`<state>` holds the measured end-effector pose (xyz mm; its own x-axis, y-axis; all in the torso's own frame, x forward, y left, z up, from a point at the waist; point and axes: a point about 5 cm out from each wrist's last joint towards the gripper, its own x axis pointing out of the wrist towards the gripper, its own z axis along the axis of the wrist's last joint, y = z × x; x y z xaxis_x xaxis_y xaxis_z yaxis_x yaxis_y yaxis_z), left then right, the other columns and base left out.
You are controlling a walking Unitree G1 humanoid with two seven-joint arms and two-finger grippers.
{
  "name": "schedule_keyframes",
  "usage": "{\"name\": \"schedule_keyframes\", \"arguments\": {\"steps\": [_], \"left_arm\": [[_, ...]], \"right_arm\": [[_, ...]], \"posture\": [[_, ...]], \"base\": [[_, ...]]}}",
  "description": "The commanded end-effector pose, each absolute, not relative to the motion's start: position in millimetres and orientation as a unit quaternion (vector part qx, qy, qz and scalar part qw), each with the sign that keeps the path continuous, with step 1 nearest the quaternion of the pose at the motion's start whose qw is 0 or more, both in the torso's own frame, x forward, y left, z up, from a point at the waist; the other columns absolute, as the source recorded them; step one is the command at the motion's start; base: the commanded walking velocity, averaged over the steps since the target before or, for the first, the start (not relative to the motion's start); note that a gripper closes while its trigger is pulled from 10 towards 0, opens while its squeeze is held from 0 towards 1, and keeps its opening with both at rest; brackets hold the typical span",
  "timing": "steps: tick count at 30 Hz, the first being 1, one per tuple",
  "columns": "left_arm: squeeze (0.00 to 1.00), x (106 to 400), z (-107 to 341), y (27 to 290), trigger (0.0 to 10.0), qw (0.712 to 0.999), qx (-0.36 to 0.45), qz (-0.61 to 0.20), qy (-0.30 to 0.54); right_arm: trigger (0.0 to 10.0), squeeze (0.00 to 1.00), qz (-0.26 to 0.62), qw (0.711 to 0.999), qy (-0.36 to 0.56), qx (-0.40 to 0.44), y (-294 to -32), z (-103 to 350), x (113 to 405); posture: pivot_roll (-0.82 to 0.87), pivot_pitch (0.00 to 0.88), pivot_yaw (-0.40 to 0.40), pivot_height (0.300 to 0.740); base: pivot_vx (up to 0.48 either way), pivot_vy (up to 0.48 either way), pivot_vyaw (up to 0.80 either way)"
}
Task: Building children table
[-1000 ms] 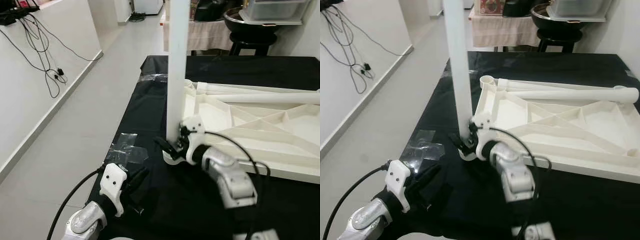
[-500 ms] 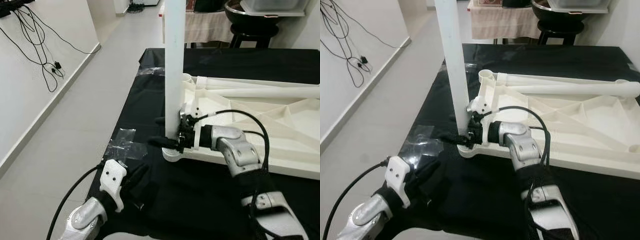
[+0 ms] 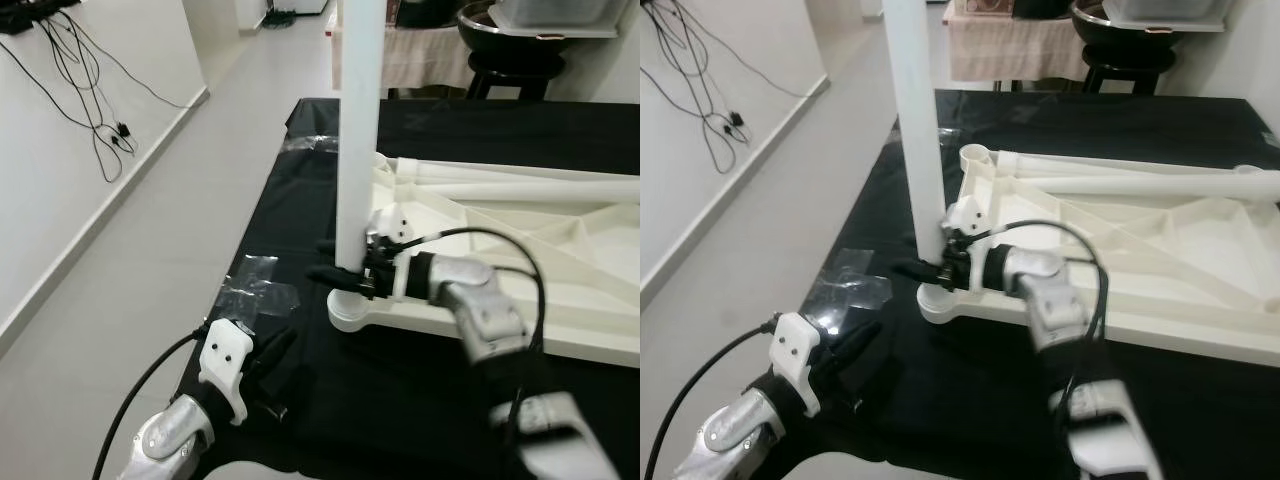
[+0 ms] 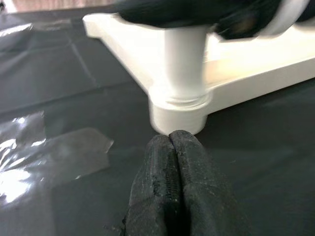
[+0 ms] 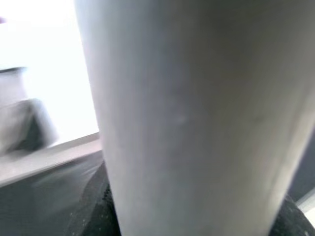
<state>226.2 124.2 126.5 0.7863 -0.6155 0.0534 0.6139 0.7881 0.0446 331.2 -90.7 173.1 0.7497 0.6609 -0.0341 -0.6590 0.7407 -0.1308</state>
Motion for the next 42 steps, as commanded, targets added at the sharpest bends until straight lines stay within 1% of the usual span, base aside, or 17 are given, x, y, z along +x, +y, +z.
{"name": "schedule_keyframes", "arguments": {"steps": [1, 9, 10, 16, 17, 19, 20, 23, 24, 25, 26, 33, 34, 35, 36, 37, 42], "left_arm": [[0.0, 224, 124, 128, 10.0, 0.946, 0.014, -0.324, -0.022], [0.0, 225, 121, 131, 10.0, 0.944, 0.018, -0.328, -0.018], [0.0, 226, 121, 131, 10.0, 0.944, 0.019, -0.329, -0.016], [0.0, 225, 120, 130, 10.0, 0.947, 0.021, -0.32, -0.019], [0.0, 224, 120, 130, 10.0, 0.947, 0.021, -0.32, -0.019], [0.0, 224, 120, 130, 10.0, 0.947, 0.021, -0.321, -0.019], [0.0, 224, 120, 129, 10.0, 0.946, 0.021, -0.323, -0.019], [0.0, 224, 121, 129, 10.0, 0.946, 0.021, -0.324, -0.019], [0.0, 224, 121, 128, 10.0, 0.946, 0.02, -0.324, -0.019], [0.0, 223, 121, 128, 10.0, 0.946, 0.02, -0.324, -0.019], [0.0, 223, 121, 128, 10.0, 0.946, 0.02, -0.324, -0.019], [0.0, 222, 122, 124, 10.0, 0.945, 0.017, -0.325, -0.02], [0.0, 222, 122, 124, 10.0, 0.945, 0.017, -0.325, -0.02], [0.0, 221, 123, 123, 10.0, 0.945, 0.016, -0.325, -0.021], [0.0, 221, 123, 123, 10.0, 0.945, 0.016, -0.325, -0.021], [0.0, 221, 123, 123, 10.0, 0.945, 0.016, -0.325, -0.021], [0.0, 221, 123, 123, 10.0, 0.945, 0.015, -0.326, -0.021]], "right_arm": [[0.0, 0.0, 0.208, 0.969, 0.097, -0.091, -114, 132, 323], [0.0, 0.0, 0.279, 0.953, 0.082, -0.089, -87, 134, 307], [10.0, 0.0, 0.289, 0.95, 0.093, -0.079, -86, 131, 310], [10.0, 0.02, 0.345, 0.933, 0.075, -0.064, -76, 140, 310], [10.0, 1.0, 0.372, 0.924, 0.075, -0.046, -75, 145, 310], [10.0, 1.0, 0.377, 0.922, 0.076, -0.042, -75, 146, 310], [10.0, 1.0, 0.469, 0.881, 0.051, -0.019, -75, 159, 310], [10.0, 1.0, 0.499, 0.865, 0.044, -0.01, -76, 164, 310], [10.0, 0.8, 0.533, 0.845, 0.035, -0.018, -77, 168, 311], [10.0, 0.0, 0.558, 0.828, 0.034, -0.032, -79, 171, 313], [10.0, 0.0, 0.558, 0.828, 0.034, -0.032, -79, 171, 313], [10.0, 0.0, 0.664, 0.735, 0.09, -0.101, -93, 167, 320], [8.1, 0.0, 0.664, 0.736, 0.09, -0.099, -92, 170, 323], [2.1, 0.0, 0.661, 0.739, 0.088, -0.096, -91, 173, 327], [2.1, 0.0, 0.661, 0.739, 0.088, -0.096, -91, 173, 327], [0.0, 0.0, 0.656, 0.744, 0.084, -0.095, -90, 177, 331], [0.0, 0.0, 0.658, 0.744, 0.076, -0.086, -92, 182, 338]], "posture": [[-0.01, 0.157, 0.027, 0.74], [0.0, 0.129, 0.042, 0.74], [0.0, 0.129, 0.042, 0.74], [0.01, 0.12, 0.033, 0.74], [0.01, 0.118, 0.032, 0.74], [0.01, 0.118, 0.032, 0.74], [0.02, 0.119, 0.034, 0.74], [0.02, 0.119, 0.034, 0.74], [0.02, 0.122, 0.035, 0.74], [0.02, 0.123, 0.034, 0.74], [0.02, 0.123, 0.034, 0.74], [0.02, 0.137, 0.021, 0.74], [0.02, 0.139, 0.019, 0.74], [0.01, 0.144, 0.016, 0.74], [0.01, 0.144, 0.016, 0.74], [0.01, 0.144, 0.017, 0.74], [0.01, 0.145, 0.021, 0.74]], "base": [[0.0, 0.0, 0.0], [0.0, 0.0, 0.0], [0.0, 0.0, 0.0], [0.0, 0.0, 0.0], [0.0, 0.0, 0.0], [0.0, 0.0, 0.0], [0.0, 0.0, 0.0], [0.0, 0.0, 0.0], [0.0, 0.0, 0.0], [0.0, 0.0, 0.0], [0.0, 0.0, 0.0], [0.0, 0.0, 0.0], [0.0, 0.0, 0.0], [0.0, 0.0, 0.0], [0.0, 0.0, 0.0], [0.0, 0.0, 0.0], [0.0, 0.0, 0.0]]}}
